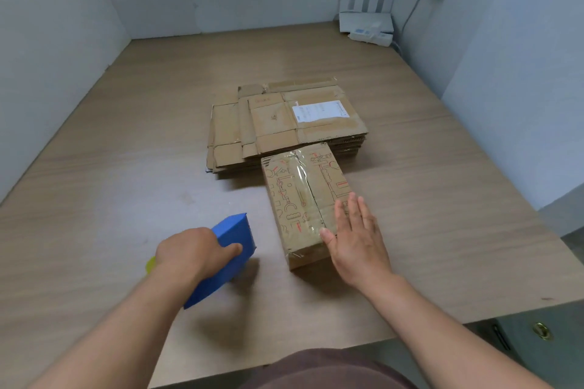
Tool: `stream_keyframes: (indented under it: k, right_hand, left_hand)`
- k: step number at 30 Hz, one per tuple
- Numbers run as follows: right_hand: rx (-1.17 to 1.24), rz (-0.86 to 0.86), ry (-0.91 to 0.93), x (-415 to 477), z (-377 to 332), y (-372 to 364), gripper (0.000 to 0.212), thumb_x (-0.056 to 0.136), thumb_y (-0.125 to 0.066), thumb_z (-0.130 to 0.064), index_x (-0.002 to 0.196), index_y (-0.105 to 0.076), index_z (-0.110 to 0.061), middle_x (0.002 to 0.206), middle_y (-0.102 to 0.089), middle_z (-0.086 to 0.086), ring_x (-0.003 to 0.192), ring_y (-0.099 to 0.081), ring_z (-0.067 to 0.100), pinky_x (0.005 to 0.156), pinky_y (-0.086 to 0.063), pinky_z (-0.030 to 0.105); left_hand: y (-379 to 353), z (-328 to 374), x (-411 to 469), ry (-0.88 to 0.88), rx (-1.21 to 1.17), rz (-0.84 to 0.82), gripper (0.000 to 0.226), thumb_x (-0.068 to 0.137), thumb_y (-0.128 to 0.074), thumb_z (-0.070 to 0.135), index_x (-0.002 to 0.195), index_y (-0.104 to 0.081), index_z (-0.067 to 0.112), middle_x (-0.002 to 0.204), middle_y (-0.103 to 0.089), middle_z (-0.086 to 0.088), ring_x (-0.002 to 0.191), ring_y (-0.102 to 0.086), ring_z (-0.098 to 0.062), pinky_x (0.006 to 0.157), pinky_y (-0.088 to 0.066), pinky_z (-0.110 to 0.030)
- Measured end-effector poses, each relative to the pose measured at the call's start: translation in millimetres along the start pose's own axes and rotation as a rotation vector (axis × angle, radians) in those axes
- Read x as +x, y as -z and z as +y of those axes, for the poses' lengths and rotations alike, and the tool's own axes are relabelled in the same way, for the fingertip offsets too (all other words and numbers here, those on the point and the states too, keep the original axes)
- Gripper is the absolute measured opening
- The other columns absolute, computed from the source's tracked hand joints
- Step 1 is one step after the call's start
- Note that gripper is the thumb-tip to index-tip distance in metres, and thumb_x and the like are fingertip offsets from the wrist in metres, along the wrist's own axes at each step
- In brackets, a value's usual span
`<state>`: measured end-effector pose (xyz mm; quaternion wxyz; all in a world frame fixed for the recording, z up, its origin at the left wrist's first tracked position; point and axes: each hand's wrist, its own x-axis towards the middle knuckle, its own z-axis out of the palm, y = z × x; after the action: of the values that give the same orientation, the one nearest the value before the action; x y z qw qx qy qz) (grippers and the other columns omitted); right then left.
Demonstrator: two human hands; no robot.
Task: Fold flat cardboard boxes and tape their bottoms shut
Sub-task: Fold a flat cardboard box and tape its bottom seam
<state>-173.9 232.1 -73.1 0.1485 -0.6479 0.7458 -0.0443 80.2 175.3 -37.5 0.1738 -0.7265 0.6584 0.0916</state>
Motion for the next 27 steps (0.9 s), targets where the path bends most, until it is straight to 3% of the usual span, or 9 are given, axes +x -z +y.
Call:
stream_keyframes:
  k: [4,8,12,14,18,21,24,26,27]
  right_hand:
    - [-0.04,0.012,-0.013,0.5,0.6,2.6,0.069,0.097,-0.015,-0.057,0.153,-0.001,-0.018,0.16,0.012,0.007,0.146,0.016,0.021,0.116,0.01,0.045]
    - [-0.079,0.043,-0.005,2.6,4.8,7.0,0.071,0.094,-0.019,-0.063,0.152,-0.01,-0.023,0.161,0.001,0.004,0.147,0.002,0.02,0.116,0.005,0.049]
    - [-0.092,0.088,0.003,4.2,5.2,11.4,0.071,0.091,-0.029,-0.066,0.149,-0.023,-0.025,0.159,-0.013,0.004,0.143,-0.013,0.023,0.116,-0.007,0.05]
    - [-0.099,0.097,0.008,4.5,4.3,12.9,0.071,0.09,-0.03,-0.066,0.148,-0.025,-0.025,0.158,-0.016,0.005,0.141,-0.016,0.024,0.116,-0.01,0.05]
    - [-0.084,0.089,0.002,5.3,3.7,13.9,0.071,0.09,-0.031,-0.065,0.148,-0.023,-0.024,0.158,-0.015,0.005,0.142,-0.014,0.025,0.116,-0.009,0.048]
    - [-0.079,0.111,0.029,3.3,4.0,12.6,0.071,0.091,-0.032,-0.064,0.149,-0.024,-0.023,0.158,-0.016,0.006,0.141,-0.016,0.025,0.115,-0.011,0.045]
    - [0.279,0.182,-0.007,4.5,10.7,17.8,0.066,0.093,-0.044,-0.053,0.146,-0.03,-0.015,0.152,-0.026,0.01,0.137,-0.026,0.024,0.112,-0.02,0.035]
    - [0.571,0.218,-0.135,6.7,14.3,20.6,0.073,0.093,-0.046,-0.051,0.148,-0.024,-0.009,0.151,-0.027,0.013,0.138,-0.029,0.026,0.112,-0.024,0.035]
    - [0.559,0.193,-0.17,6.8,12.5,20.4,0.081,0.091,-0.045,-0.056,0.15,-0.017,-0.008,0.153,-0.025,0.014,0.139,-0.027,0.027,0.112,-0.024,0.037]
  left_hand:
    - [-10.8,0.5,3.4,-0.003,-0.127,0.143,0.037,0.082,-0.042,0.056,0.078,-0.047,0.019,0.069,-0.057,0.005,0.059,-0.052,-0.012,0.05,-0.033,-0.024]
    - [-38.5,1.5,6.6,-0.034,-0.068,0.201,0.04,0.091,-0.042,0.053,0.102,-0.048,0.015,0.097,-0.066,-0.004,0.084,-0.063,-0.023,0.064,-0.04,-0.03]
    - [-53.1,1.5,4.0,-0.009,-0.141,0.215,0.039,0.094,-0.041,0.054,0.099,-0.047,0.015,0.099,-0.068,-0.006,0.087,-0.064,-0.025,0.066,-0.042,-0.031]
    - [-46.9,4.4,2.4,0.001,-0.104,0.241,0.042,0.094,-0.043,0.051,0.108,-0.048,0.012,0.107,-0.066,-0.009,0.094,-0.062,-0.027,0.079,-0.045,-0.034]
    - [-28.6,46.1,-27.6,-0.225,-0.622,0.388,0.063,0.096,-0.047,0.039,0.146,-0.026,0.007,0.146,-0.04,-0.01,0.13,-0.039,-0.026,0.109,-0.031,-0.037]
    - [-31.8,96.5,-60.6,-0.457,-0.892,0.254,0.068,0.1,-0.036,0.042,0.154,-0.003,0.017,0.16,-0.005,0.003,0.145,-0.003,-0.006,0.118,-0.005,-0.028]
    - [-41.4,120.1,-66.4,-0.355,-1.038,0.137,0.072,0.101,-0.031,0.04,0.15,0.016,0.015,0.158,0.02,0.0,0.137,0.02,0.001,0.111,0.008,-0.017]
    - [-44.0,122.6,-62.9,-0.274,-1.107,0.12,0.073,0.101,-0.029,0.039,0.149,0.018,0.011,0.158,0.022,-0.003,0.14,0.021,-0.005,0.113,0.01,-0.02]
    - [-44.0,123.5,-60.3,-0.243,-1.151,0.099,0.073,0.101,-0.029,0.04,0.149,0.017,0.009,0.159,0.018,-0.004,0.143,0.018,-0.009,0.116,0.008,-0.024]
